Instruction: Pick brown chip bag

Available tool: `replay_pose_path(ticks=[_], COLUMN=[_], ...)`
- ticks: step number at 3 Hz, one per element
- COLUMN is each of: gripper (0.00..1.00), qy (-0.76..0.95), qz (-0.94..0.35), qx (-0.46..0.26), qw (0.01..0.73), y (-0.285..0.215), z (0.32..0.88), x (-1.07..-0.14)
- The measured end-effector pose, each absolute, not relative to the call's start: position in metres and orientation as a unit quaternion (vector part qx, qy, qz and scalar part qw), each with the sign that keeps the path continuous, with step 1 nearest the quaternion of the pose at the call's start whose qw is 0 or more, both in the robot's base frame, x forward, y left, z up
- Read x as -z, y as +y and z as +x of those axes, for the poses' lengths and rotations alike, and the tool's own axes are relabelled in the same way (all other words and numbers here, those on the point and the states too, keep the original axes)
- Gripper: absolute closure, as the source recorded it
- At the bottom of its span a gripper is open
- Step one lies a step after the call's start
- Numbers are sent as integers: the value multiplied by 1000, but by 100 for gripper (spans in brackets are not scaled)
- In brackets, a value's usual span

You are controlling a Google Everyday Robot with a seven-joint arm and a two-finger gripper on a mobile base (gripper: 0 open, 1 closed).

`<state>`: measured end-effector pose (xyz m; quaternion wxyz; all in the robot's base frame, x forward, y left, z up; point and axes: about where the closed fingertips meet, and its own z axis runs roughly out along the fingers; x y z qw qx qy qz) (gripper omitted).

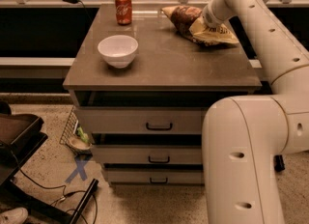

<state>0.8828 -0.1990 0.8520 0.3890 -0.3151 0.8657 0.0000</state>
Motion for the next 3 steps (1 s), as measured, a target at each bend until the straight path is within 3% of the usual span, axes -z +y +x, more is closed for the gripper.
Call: replay_pose_path(ticks=[2, 3], gripper=[100, 100], qy=[865, 851], qz=[-316, -335], qx=[2, 64], qw=[390, 400], y=[-199, -193], z=[883, 890], x=[-854, -893])
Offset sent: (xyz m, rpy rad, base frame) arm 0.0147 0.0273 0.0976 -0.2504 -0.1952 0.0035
